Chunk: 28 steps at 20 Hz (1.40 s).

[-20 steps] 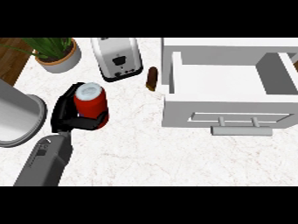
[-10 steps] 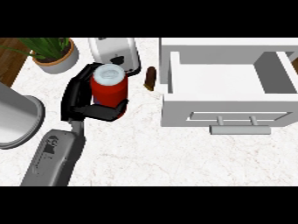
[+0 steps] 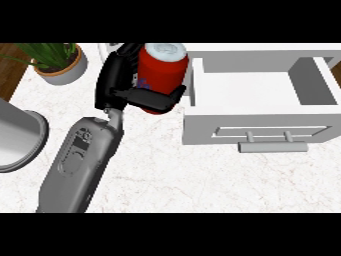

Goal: Pick up the can, place it into the drawer and close the drawer

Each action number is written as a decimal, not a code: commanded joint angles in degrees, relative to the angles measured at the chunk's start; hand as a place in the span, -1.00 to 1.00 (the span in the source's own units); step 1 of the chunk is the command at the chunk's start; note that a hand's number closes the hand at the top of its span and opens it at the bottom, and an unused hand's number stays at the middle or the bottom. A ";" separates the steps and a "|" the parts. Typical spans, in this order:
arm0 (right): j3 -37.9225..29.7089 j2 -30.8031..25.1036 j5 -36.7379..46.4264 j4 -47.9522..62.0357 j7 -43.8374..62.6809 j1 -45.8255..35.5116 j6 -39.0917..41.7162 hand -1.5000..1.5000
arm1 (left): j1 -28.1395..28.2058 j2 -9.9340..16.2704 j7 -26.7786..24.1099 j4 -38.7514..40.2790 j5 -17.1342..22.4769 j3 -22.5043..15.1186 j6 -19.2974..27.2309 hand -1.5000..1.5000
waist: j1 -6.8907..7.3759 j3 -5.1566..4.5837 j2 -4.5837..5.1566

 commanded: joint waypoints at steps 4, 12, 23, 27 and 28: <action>-1.34 -1.19 -0.41 2.36 -0.20 -2.08 0.52 -1.00 | -16.19 -0.46 9.02 3.91 0.39 -5.03 9.45 1.00 | -0.56 0.02 0.07; -0.16 -0.57 1.31 3.15 0.57 -5.15 -0.33 -1.00 | -28.01 -0.47 4.18 21.10 6.12 -5.81 13.69 1.00 | -1.10 0.01 0.39; -1.45 -0.57 1.64 5.60 -2.19 -3.71 1.20 -1.00 | -42.79 -0.47 1.89 37.76 12.79 -6.55 13.96 1.00 | -1.95 0.06 0.50; -0.74 -1.04 1.45 3.34 2.55 -7.09 -0.72 -1.00 | -44.63 -0.47 0.70 42.40 15.29 -8.98 15.25 1.00 | -2.06 0.05 0.58; 0.18 -0.73 1.70 1.78 4.32 -7.77 -1.47 -1.00 | -44.70 -0.47 -2.97 43.93 17.11 -9.18 14.76 1.00 | -2.92 0.06 0.85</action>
